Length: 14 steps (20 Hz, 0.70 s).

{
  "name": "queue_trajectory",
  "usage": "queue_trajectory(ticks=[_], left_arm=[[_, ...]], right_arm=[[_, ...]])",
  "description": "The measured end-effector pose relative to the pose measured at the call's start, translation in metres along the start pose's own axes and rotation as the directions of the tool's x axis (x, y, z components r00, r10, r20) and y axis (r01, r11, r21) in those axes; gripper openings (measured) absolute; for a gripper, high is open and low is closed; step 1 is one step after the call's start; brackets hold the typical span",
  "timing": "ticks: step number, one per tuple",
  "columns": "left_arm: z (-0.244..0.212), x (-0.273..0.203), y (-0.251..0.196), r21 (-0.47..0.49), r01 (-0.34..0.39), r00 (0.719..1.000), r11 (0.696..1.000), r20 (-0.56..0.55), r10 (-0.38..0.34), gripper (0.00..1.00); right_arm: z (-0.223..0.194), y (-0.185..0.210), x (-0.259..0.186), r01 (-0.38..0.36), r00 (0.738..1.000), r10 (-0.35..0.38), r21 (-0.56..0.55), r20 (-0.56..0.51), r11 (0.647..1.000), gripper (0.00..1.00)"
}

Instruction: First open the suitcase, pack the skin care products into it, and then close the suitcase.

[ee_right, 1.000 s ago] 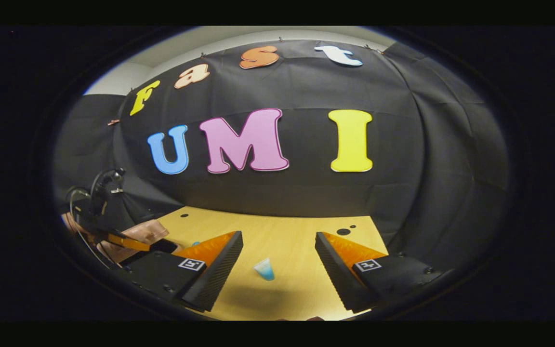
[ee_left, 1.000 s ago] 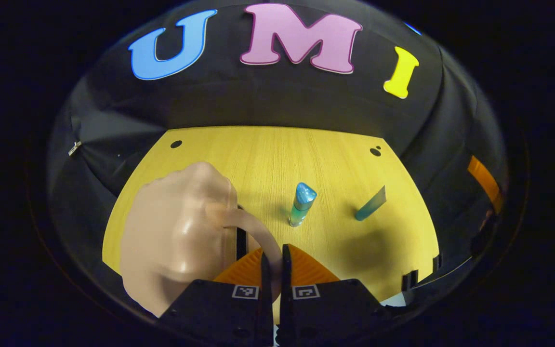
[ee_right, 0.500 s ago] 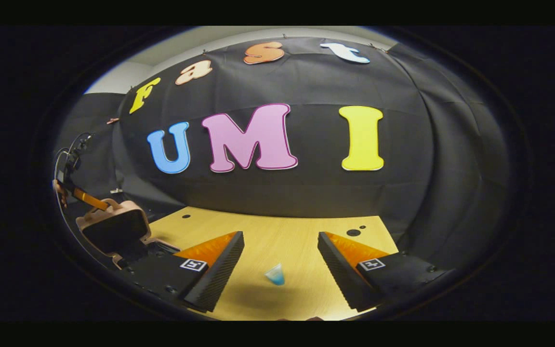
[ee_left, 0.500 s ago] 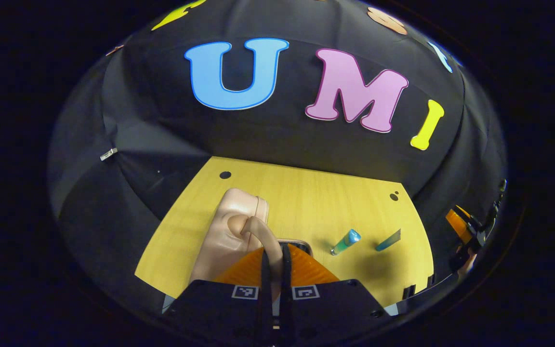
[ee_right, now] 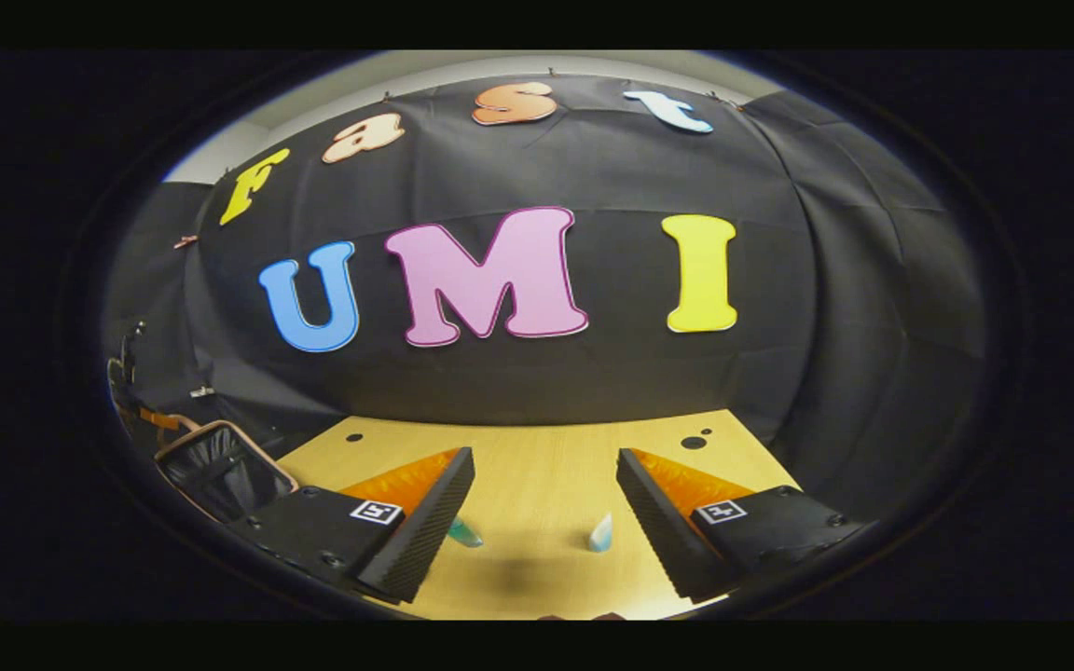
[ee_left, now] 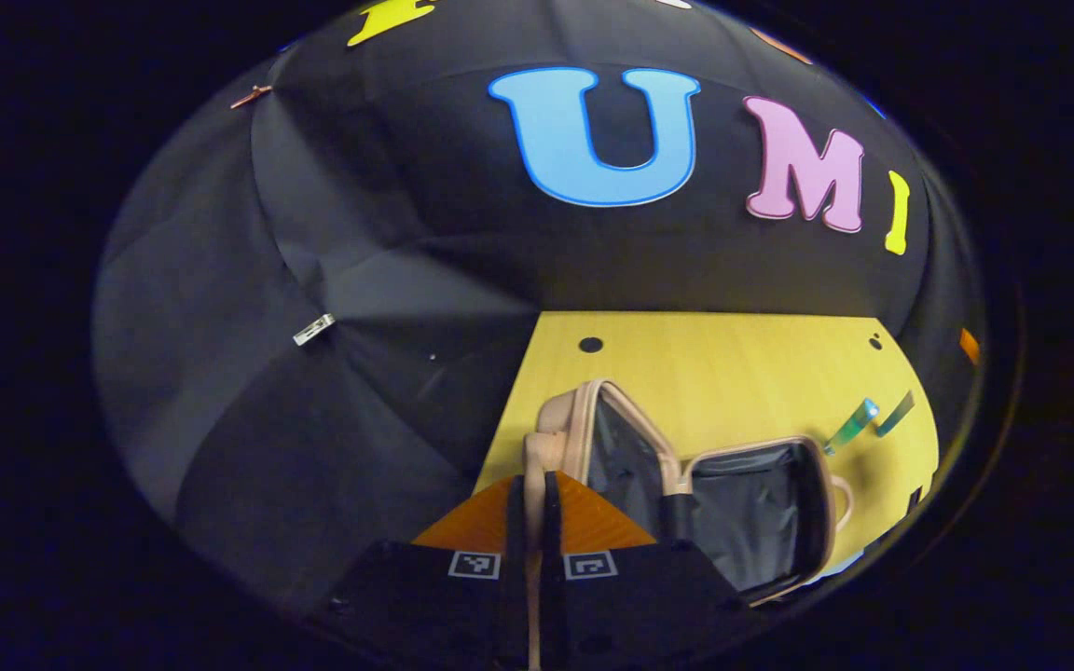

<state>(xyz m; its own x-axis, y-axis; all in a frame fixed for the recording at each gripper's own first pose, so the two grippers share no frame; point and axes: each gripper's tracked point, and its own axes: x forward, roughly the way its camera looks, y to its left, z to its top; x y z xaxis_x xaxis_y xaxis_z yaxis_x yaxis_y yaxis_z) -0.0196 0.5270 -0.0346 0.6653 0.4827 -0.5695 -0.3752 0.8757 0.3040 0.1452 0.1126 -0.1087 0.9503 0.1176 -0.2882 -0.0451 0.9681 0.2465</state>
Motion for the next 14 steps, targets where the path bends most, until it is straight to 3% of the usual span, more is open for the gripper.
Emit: queue_trajectory(ticks=[4,7,12,14], left_arm=[[-0.062,0.075,0.052,-0.099,0.031,0.995,0.995,-0.087,-0.04,0.09],[-0.102,0.125,0.057,-0.165,0.068,0.979,0.984,-0.18,-0.097,0.1],[-0.132,0.159,0.057,-0.215,0.078,0.968,0.973,-0.217,-0.125,0.09],[-0.147,0.17,0.063,-0.185,0.054,0.963,0.981,-0.251,-0.1,0.11]], right_arm=[[0.007,0.019,-0.005,0.048,0.999,-0.049,-0.052,-0.01,0.997,0.98],[0.008,0.026,-0.011,0.075,0.997,-0.077,-0.052,-0.02,0.996,0.98],[-0.003,0.025,-0.032,0.132,0.989,-0.134,-0.042,-0.06,0.99,0.98],[-0.009,0.023,-0.04,0.154,0.985,-0.156,-0.033,-0.073,0.988,0.98]])
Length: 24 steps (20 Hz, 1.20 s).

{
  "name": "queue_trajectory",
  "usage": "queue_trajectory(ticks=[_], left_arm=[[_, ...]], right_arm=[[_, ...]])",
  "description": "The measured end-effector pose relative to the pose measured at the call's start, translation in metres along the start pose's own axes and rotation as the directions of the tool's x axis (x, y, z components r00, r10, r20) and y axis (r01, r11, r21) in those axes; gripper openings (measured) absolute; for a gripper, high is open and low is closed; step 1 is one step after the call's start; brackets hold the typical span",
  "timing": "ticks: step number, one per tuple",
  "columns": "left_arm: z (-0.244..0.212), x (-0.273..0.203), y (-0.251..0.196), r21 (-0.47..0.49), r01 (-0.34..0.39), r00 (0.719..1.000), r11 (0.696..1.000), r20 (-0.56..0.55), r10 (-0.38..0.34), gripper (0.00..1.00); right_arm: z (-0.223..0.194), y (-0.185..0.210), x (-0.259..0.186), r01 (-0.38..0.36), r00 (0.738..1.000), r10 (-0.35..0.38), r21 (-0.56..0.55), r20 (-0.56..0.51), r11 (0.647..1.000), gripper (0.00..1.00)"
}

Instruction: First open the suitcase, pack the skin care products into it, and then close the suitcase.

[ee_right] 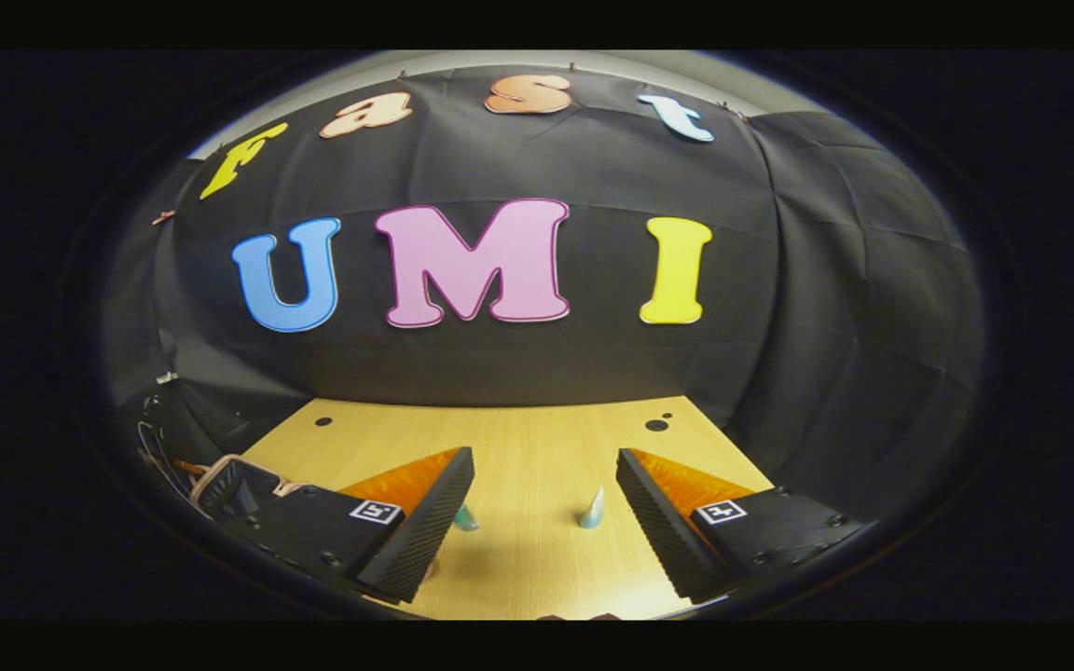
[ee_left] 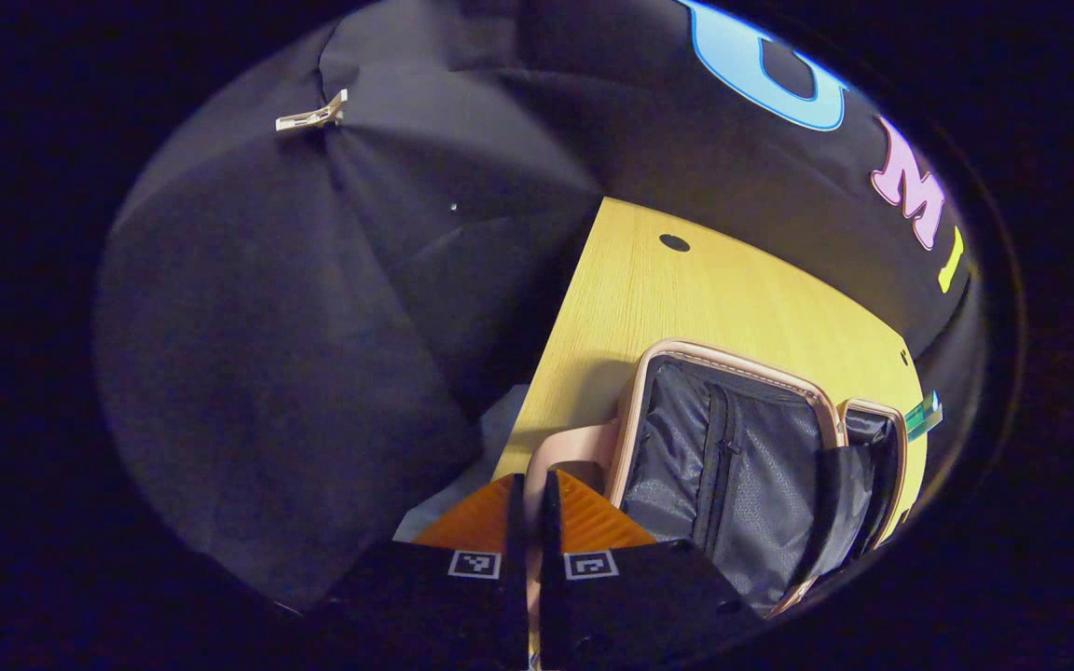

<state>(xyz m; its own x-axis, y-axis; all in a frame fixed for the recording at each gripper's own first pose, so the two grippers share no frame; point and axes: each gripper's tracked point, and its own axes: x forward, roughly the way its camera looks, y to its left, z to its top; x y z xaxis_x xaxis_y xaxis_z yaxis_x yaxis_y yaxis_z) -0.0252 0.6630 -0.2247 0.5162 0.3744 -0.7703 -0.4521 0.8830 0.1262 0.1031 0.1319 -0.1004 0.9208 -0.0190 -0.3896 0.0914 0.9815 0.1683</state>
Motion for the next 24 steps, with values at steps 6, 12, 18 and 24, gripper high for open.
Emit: queue_trajectory(ticks=[6,12,18,24], left_arm=[[0.002,-0.009,0.015,0.02,-0.079,0.996,0.997,0.034,0.079,0.29],[0.034,-0.077,-0.023,0.153,-0.043,0.967,0.987,0.256,0.002,0.89],[0.043,-0.165,-0.135,0.216,0.059,0.881,0.975,0.448,-0.153,0.96],[0.042,-0.231,-0.234,0.245,0.127,0.801,0.961,0.546,-0.244,0.95]], right_arm=[[-0.013,0.003,-0.019,0.012,1.0,-0.012,-0.001,0.002,1.0,0.98],[-0.029,0.007,-0.027,0.008,1.0,-0.008,0.004,0.004,1.0,0.98],[-0.03,0.023,-0.023,-0.021,0.999,0.022,-0.043,0.026,0.999,0.98],[-0.036,0.035,-0.027,-0.06,0.997,0.063,-0.071,0.033,0.996,0.98]])
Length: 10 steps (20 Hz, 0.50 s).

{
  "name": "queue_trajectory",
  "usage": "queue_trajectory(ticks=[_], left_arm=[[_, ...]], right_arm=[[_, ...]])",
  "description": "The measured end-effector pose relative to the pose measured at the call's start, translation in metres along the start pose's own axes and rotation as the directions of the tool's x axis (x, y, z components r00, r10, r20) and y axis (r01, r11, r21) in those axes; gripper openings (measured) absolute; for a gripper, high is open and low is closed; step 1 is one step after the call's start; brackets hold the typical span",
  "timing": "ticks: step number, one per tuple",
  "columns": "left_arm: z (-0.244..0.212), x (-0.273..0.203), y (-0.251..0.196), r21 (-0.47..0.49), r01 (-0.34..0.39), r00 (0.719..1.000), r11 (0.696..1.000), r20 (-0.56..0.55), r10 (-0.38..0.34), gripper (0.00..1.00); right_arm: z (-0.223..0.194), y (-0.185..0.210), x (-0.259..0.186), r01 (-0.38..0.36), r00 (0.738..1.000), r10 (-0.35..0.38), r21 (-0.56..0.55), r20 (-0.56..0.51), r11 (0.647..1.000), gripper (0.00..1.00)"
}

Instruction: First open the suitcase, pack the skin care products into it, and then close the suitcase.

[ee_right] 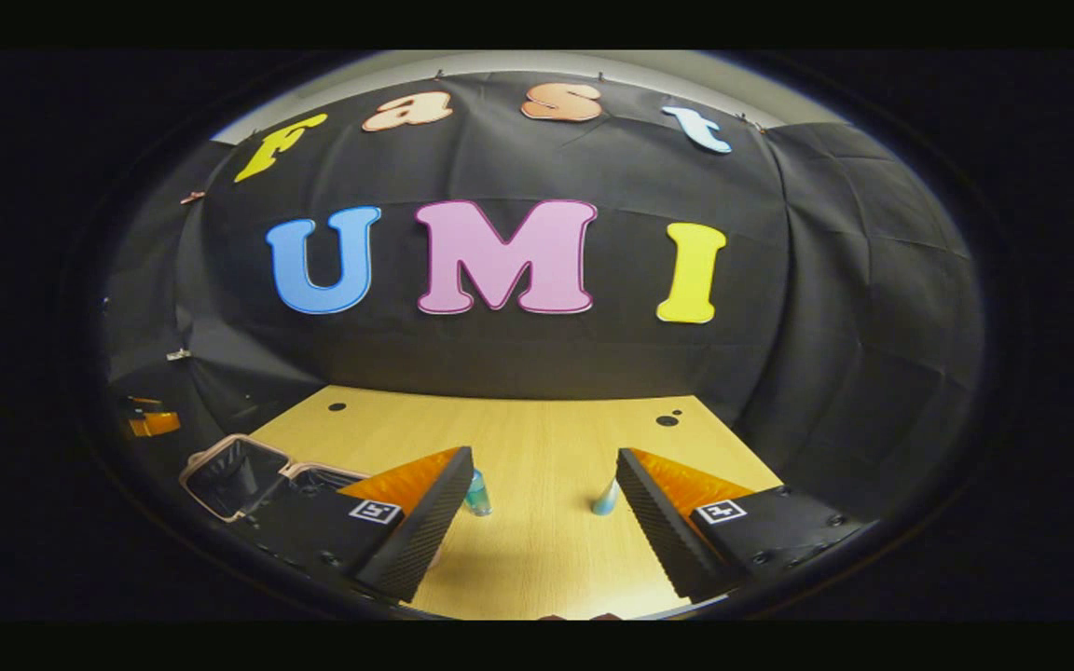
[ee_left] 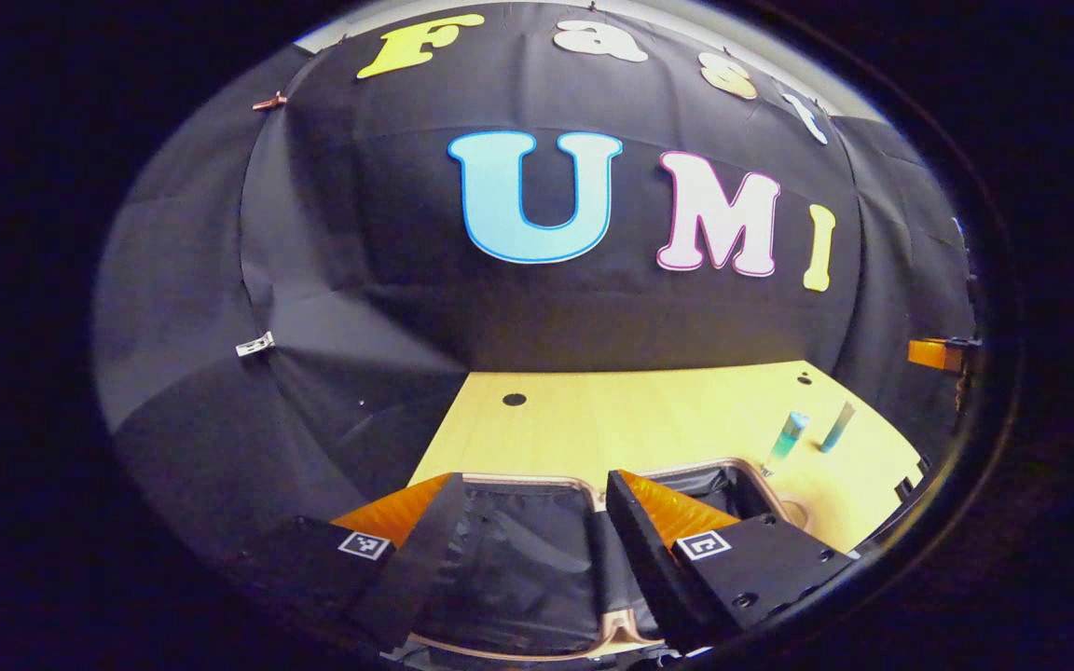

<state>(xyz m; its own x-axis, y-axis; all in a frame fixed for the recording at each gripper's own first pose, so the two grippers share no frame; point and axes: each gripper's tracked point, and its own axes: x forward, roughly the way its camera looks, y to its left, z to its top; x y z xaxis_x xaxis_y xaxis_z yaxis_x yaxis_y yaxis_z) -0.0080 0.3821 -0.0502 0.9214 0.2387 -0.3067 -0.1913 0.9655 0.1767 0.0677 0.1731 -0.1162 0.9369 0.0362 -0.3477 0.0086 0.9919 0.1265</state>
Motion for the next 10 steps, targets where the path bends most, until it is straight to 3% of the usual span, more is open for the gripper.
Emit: queue_trajectory(ticks=[5,10], left_arm=[[0.02,0.004,-0.083,-0.075,0.114,0.992,0.991,0.059,-0.109,0.96],[0.01,0.021,-0.155,0.006,0.215,0.977,0.977,0.014,-0.215,0.97]], right_arm=[[-0.003,-0.005,-0.001,-0.014,1.0,0.014,-0.005,0.005,1.0,0.98],[-0.013,-0.016,0.01,-0.037,0.999,0.037,-0.015,0.004,0.999,0.97]])
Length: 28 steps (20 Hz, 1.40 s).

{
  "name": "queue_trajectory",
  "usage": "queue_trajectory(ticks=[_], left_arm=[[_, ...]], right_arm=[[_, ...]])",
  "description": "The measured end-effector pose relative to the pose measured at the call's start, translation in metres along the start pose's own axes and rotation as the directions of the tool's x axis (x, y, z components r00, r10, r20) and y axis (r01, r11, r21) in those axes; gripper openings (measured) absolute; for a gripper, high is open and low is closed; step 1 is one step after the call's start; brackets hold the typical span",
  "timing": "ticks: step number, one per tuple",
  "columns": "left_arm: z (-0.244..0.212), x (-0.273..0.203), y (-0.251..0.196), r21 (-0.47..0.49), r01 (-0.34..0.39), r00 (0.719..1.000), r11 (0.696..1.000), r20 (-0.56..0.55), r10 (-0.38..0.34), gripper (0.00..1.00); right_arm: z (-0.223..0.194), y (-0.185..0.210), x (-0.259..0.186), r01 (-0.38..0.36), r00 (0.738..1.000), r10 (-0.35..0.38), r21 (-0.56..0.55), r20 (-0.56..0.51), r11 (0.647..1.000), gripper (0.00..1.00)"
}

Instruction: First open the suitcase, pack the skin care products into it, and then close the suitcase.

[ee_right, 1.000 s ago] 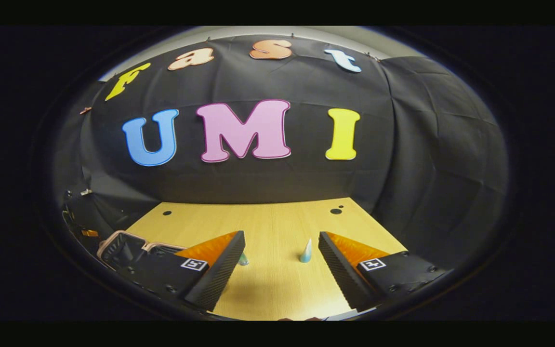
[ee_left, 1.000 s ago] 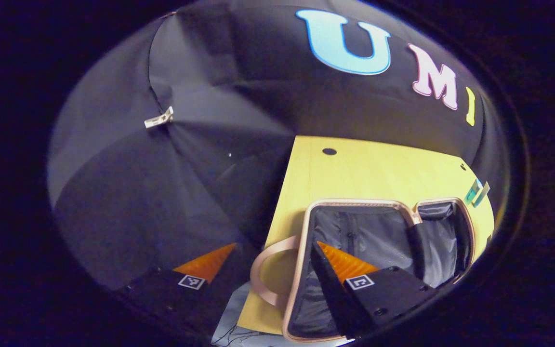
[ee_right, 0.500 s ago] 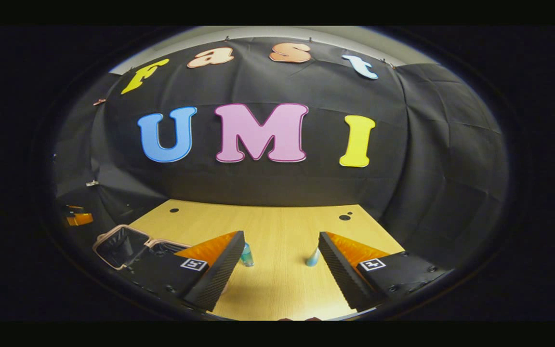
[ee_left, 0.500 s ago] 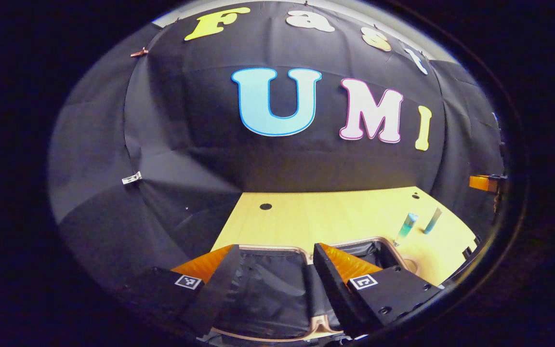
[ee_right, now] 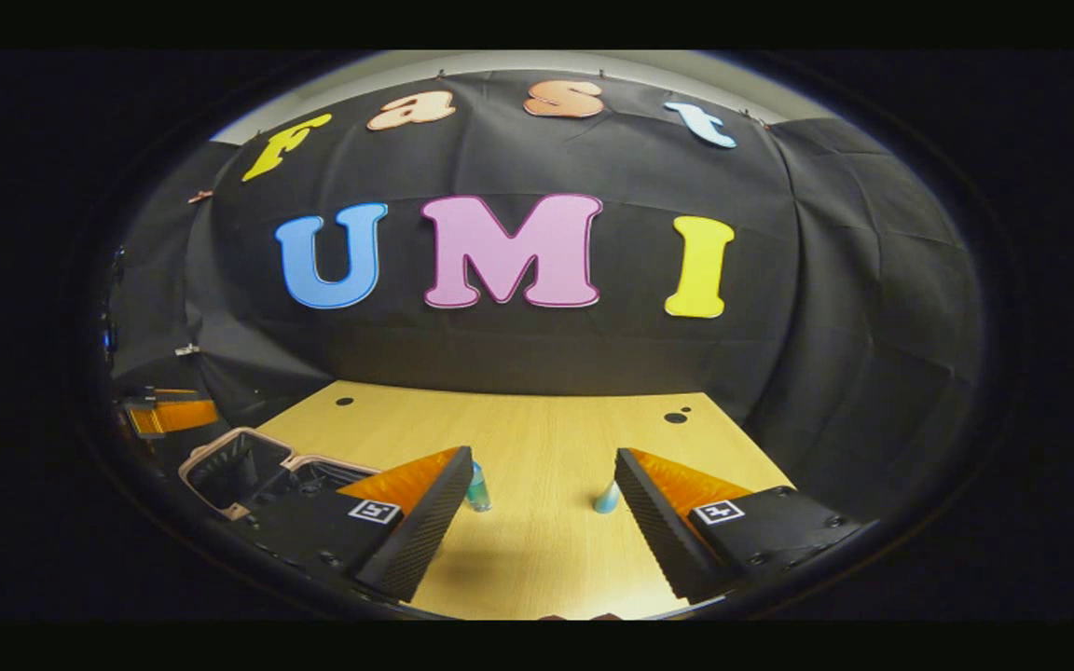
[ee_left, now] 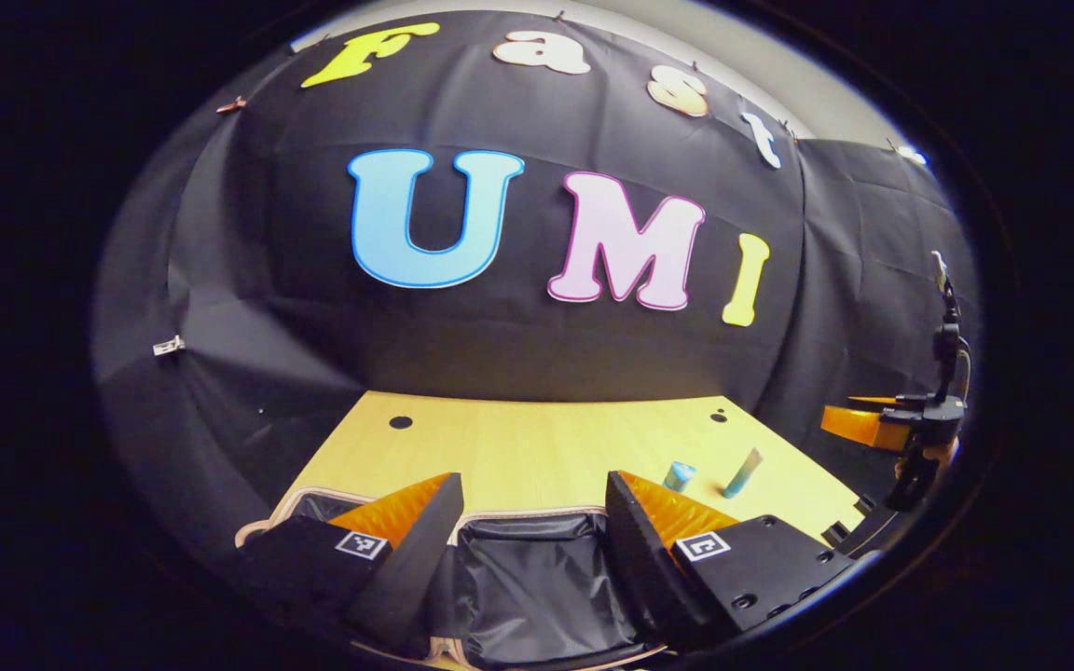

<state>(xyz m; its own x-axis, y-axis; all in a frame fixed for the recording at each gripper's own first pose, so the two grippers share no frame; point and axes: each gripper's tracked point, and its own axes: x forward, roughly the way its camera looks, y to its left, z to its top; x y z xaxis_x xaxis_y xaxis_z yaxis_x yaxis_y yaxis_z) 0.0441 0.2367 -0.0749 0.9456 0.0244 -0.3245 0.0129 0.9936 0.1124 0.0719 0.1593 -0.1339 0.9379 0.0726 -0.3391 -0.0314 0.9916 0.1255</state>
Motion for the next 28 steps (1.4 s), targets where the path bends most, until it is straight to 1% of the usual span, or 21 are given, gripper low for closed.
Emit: queue_trajectory(ticks=[2,5,6,8,10,12,16,17,19,20,21,24,26,27,28], left_arm=[[-0.007,0.014,-0.032,0.025,0.038,0.999,0.999,-0.021,-0.038,0.96],[-0.021,0.041,-0.088,0.063,0.118,0.992,0.991,-0.042,-0.116,0.96],[-0.028,0.052,-0.103,0.073,0.13,0.991,0.989,-0.051,-0.126,0.96],[-0.047,0.071,-0.134,0.074,0.163,0.983,0.984,-0.092,-0.156,0.96],[-0.066,0.094,-0.164,0.053,0.201,0.971,0.978,-0.145,-0.191,0.96],[-0.078,0.118,-0.18,0.038,0.197,0.965,0.98,-0.183,-0.187,0.96],[-0.107,0.161,-0.2,0.012,0.165,0.959,0.986,-0.234,-0.158,0.97],[-0.116,0.176,-0.201,0.02,0.154,0.959,0.988,-0.242,-0.144,0.97],[-0.136,0.202,-0.194,0.041,0.108,0.957,0.993,-0.274,-0.093,0.97],[-0.143,0.212,-0.193,0.041,0.094,0.955,0.995,-0.285,-0.078,0.92],[-0.15,0.222,-0.193,0.042,0.084,0.953,0.996,-0.296,-0.068,0.97],[-0.163,0.246,-0.197,0.06,0.077,0.946,0.995,-0.32,-0.054,0.97],[-0.172,0.257,-0.204,0.052,0.09,0.938,0.995,-0.339,-0.068,0.97],[-0.175,0.263,-0.199,0.076,0.079,0.936,0.994,-0.349,-0.048,0.86],[-0.172,0.266,-0.204,0.063,0.108,0.939,0.992,-0.334,-0.081,0.66]], right_arm=[[-0.009,-0.004,0.008,-0.017,1.0,0.017,-0.022,-0.013,1.0,0.97],[-0.023,-0.007,0.021,-0.056,0.997,0.056,-0.001,-0.049,0.998,0.97],[-0.025,-0.008,0.026,-0.067,0.996,0.067,0.001,-0.056,0.998,0.97],[-0.028,-0.016,0.036,-0.077,0.995,0.076,-0.012,-0.068,0.997,0.97],[-0.035,-0.024,0.043,-0.092,0.991,0.09,-0.015,-0.095,0.996,0.97],[-0.043,-0.032,0.05,-0.104,0.988,0.101,-0.014,-0.119,0.995,0.97],[-0.07,-0.045,0.071,-0.135,0.975,0.131,-0.01,-0.18,0.991,0.98],[-0.078,-0.048,0.076,-0.14,0.97,0.137,0.001,-0.203,0.99,0.98],[-0.091,-0.054,0.087,-0.15,0.959,0.149,0.014,-0.241,0.989,0.98],[-0.095,-0.058,0.092,-0.155,0.955,0.154,0.012,-0.252,0.988,0.98],[-0.098,-0.062,0.096,-0.16,0.953,0.157,0.009,-0.26,0.987,0.98],[-0.11,-0.068,0.11,-0.176,0.943,0.172,0.012,-0.284,0.984,0.98],[-0.116,-0.071,0.12,-0.179,0.939,0.176,0.016,-0.294,0.984,0.98],[-0.12,-0.073,0.125,-0.179,0.938,0.175,0.017,-0.299,0.984,0.98],[-0.124,-0.075,0.129,-0.177,0.936,0.173,0.016,-0.306,0.984,0.98]])
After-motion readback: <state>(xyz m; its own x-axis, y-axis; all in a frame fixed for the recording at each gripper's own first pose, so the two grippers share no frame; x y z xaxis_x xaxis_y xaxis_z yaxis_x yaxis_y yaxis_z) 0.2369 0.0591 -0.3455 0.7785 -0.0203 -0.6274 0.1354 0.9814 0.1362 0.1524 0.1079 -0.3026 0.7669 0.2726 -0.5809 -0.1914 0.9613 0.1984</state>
